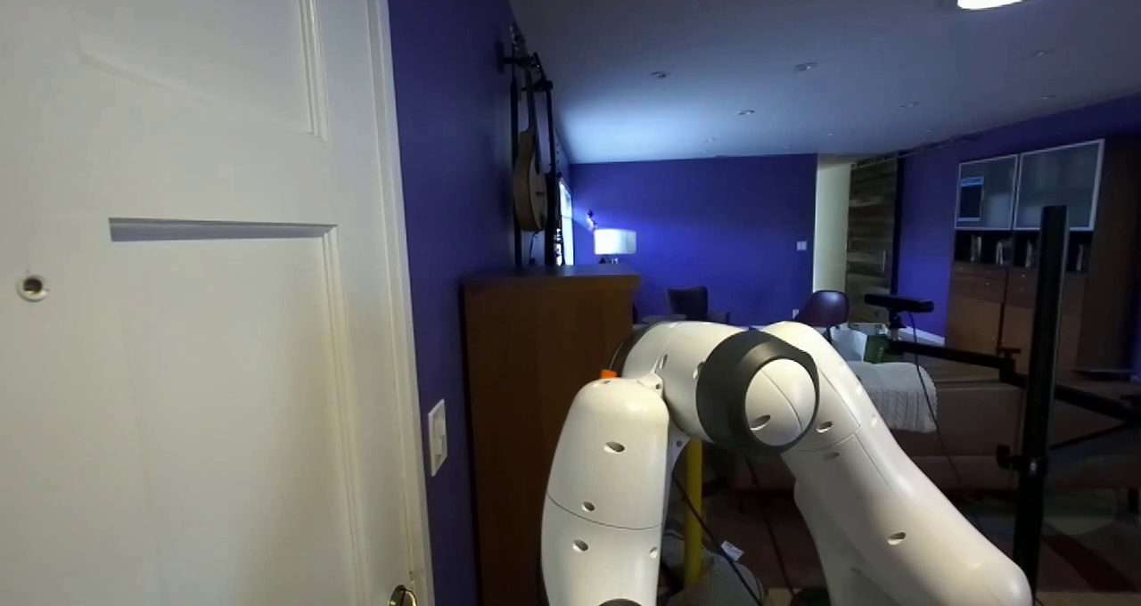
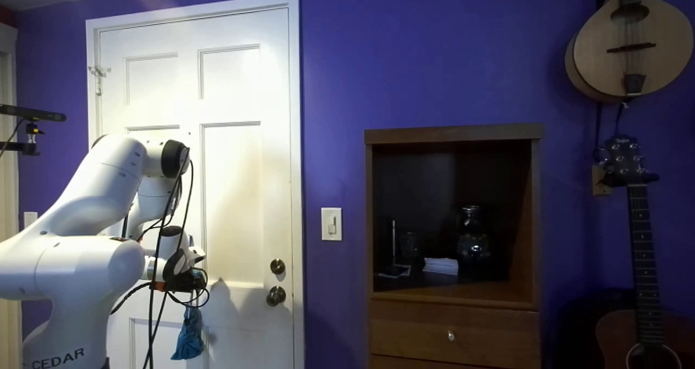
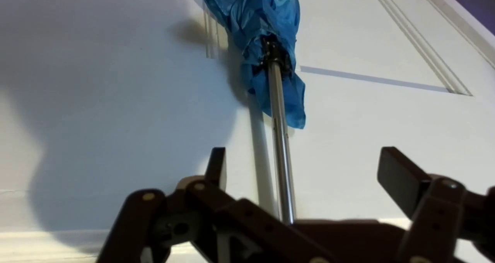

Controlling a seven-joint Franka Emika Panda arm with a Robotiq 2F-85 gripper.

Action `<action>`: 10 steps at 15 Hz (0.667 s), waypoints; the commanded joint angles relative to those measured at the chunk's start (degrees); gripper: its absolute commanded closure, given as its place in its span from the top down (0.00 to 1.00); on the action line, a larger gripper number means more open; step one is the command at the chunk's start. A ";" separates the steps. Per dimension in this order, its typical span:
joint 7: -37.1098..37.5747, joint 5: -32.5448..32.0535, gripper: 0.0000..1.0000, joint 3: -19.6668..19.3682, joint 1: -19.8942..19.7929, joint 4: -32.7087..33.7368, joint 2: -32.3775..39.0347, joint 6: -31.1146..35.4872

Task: Remove the umbrella from the door and put it on top of the cabinet

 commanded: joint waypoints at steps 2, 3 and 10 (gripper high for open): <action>1.36 3.68 0.96 -4.21 5.29 4.96 3.34 1.49; 1.61 4.07 0.74 -4.59 5.76 5.60 3.76 1.90; 2.03 5.28 0.34 -6.28 7.63 8.45 5.41 2.14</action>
